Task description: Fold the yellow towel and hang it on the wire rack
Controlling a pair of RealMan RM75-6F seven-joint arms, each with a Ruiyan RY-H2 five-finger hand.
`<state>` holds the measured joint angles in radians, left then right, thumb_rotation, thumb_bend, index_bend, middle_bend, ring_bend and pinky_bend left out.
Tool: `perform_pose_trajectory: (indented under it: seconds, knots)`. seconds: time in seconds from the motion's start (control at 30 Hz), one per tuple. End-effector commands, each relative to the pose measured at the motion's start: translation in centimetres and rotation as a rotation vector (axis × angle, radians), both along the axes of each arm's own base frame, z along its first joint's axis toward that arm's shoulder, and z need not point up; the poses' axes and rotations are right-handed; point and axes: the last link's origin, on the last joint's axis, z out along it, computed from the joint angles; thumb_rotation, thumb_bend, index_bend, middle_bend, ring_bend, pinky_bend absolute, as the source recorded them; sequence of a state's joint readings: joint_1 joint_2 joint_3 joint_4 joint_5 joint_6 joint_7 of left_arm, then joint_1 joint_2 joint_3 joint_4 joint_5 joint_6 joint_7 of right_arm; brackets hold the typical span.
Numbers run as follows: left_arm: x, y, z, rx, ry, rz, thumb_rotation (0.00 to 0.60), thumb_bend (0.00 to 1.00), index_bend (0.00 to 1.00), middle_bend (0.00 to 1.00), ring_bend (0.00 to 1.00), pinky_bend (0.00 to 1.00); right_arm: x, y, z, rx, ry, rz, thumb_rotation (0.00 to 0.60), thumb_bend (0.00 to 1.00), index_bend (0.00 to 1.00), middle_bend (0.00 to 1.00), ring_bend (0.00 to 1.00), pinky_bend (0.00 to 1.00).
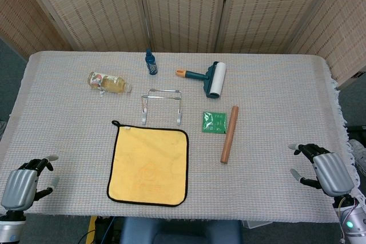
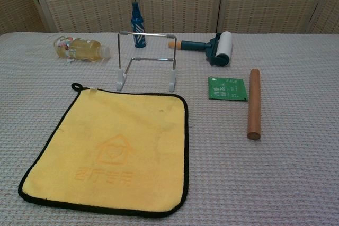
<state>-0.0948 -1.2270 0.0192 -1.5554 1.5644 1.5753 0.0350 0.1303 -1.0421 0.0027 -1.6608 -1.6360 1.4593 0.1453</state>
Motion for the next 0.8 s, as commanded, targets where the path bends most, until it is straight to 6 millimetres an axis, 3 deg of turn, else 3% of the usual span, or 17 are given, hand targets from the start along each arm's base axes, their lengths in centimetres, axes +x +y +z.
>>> perform_pose_trajectory:
  seconds: [0.03, 0.33, 0.5, 0.8]
  knots:
    - [0.0, -0.1, 0.0, -0.002, 0.001, -0.009, 0.6, 0.35, 0.34, 0.53, 0.4, 0.51, 0.0, 0.0, 0.1, -0.003, 0.0, 0.001, 0.6, 0.26, 0.3, 0.43, 0.36, 0.45]
    - [0.2, -0.8, -0.7, -0.076, 0.003, -0.097, 0.6, 0.35, 0.34, 0.52, 0.41, 0.51, 0.1, 0.4, 0.4, -0.018, -0.004, 0.005, 0.6, 0.26, 0.3, 0.43, 0.36, 0.45]
    - [0.3, -0.9, -2.0, -0.192, 0.008, -0.171, 0.6, 0.35, 0.37, 0.53, 0.44, 0.56, 0.1, 0.5, 0.4, -0.018, -0.006, 0.005, 0.6, 0.26, 0.3, 0.43, 0.36, 0.45]
    - [1.2, -0.5, -5.5, -0.337, 0.039, -0.321, 0.6, 0.25, 0.43, 0.73, 0.65, 0.81, 0.3, 0.4, 0.2, -0.007, -0.008, 0.014, 0.6, 0.26, 0.3, 0.43, 0.36, 0.45]
